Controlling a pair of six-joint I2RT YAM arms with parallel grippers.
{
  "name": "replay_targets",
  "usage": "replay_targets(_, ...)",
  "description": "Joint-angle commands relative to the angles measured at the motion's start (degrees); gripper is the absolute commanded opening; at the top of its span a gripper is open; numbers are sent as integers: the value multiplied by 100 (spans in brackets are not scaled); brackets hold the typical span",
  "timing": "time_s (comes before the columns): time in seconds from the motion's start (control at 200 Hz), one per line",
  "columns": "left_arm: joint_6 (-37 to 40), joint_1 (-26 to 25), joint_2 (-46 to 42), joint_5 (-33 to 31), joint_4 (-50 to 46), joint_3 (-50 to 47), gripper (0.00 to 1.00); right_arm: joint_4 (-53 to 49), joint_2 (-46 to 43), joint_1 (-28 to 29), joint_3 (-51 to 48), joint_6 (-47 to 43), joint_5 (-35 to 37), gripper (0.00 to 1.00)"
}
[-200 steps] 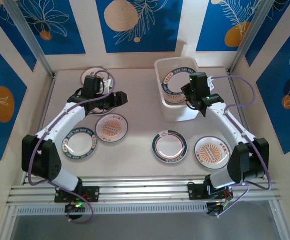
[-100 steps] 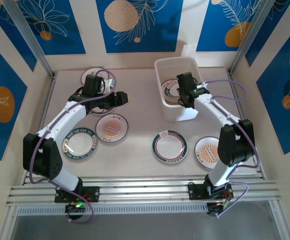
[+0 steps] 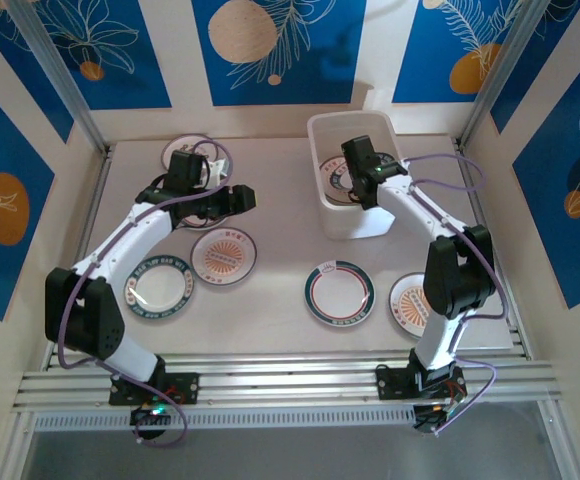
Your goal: Place the plates into the plastic bin on the countertop
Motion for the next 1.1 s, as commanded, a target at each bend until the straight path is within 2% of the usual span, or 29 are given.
replay_targets(0.0, 175, 47, -214, 114, -92, -101, 69, 79, 84, 56, 385, 146, 433, 0)
replay_targets(0.17, 180, 50, -253, 120, -64, -144, 69, 54, 232, 47, 686, 54, 406, 0)
replay_targets(0.49, 215, 47, -349, 121, -100, -192, 69, -185, 770, -73, 810, 677, 145, 0)
replay_targets(0.68, 204, 50, -428, 101, -112, -261, 69, -173, 1049, -127, 1000, 608, 135, 0)
replay_targets(0.84, 175, 48, -481, 98, -91, -307, 69, -431, 1283, -128, 1213, 701, 103, 8)
replay_targets(1.09, 154, 47, -581, 81, -104, -345, 69, -421, 1527, -188, 1404, 550, -33, 14)
